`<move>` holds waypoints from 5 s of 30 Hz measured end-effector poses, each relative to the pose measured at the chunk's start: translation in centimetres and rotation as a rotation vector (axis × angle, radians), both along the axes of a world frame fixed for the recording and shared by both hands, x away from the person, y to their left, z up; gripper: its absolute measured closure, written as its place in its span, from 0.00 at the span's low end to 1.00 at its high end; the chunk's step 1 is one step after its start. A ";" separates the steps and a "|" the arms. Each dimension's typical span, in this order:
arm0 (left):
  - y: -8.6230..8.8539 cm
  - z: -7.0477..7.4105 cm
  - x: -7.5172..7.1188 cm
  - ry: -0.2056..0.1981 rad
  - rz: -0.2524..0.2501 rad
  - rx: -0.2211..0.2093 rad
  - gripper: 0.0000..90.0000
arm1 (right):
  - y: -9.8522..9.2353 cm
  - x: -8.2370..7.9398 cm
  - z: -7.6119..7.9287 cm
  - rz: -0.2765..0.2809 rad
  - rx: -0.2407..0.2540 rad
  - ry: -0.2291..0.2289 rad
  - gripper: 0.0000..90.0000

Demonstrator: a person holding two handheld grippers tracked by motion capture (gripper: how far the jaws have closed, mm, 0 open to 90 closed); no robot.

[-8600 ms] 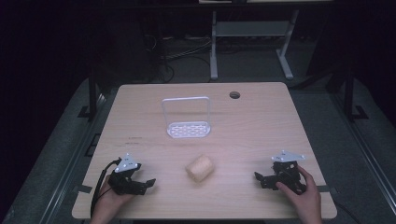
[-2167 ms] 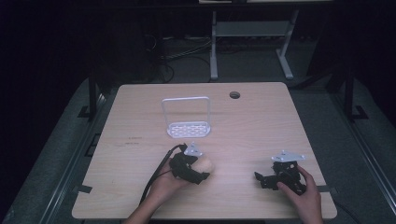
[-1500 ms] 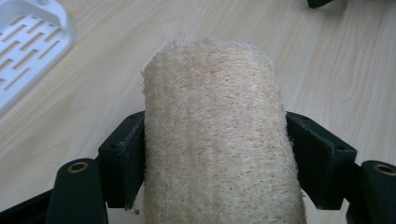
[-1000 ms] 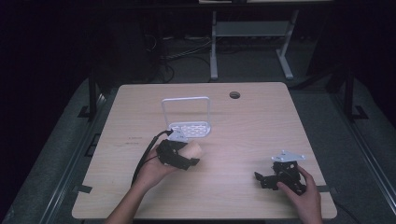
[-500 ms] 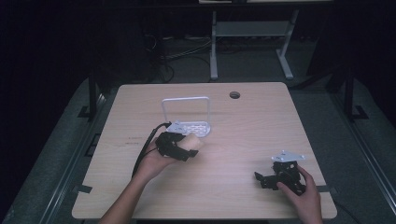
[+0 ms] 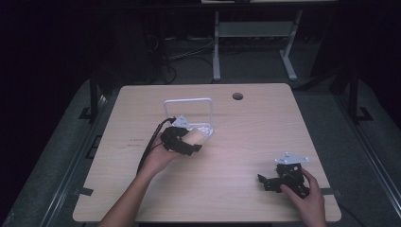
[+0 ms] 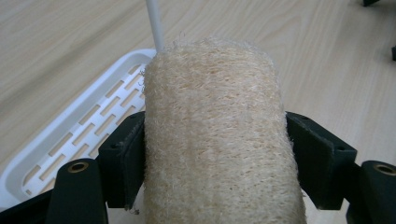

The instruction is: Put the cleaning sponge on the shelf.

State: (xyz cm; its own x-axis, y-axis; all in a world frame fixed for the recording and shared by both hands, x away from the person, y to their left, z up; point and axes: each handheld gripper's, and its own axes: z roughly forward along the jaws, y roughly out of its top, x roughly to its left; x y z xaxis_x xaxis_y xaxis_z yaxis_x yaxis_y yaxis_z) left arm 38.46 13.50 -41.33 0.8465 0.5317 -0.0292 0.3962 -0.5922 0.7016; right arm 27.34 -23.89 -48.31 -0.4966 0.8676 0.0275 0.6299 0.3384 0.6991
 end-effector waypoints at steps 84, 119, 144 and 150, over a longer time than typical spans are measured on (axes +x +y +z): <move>-1.8 -1.7 5.2 -0.015 0.158 0.077 0.21 | 0.0 0.0 0.0 0.001 0.000 0.000 0.01; -2.0 -2.4 0.2 0.065 0.040 -0.024 1.00 | 0.0 0.0 0.0 0.001 0.000 0.000 0.01; 0.6 -3.8 1.7 0.066 0.148 0.003 0.97 | 0.0 0.0 0.0 0.000 0.000 0.000 0.01; 1.4 -3.8 1.9 0.067 0.166 0.018 0.97 | 0.0 0.0 0.0 0.001 0.000 0.000 0.01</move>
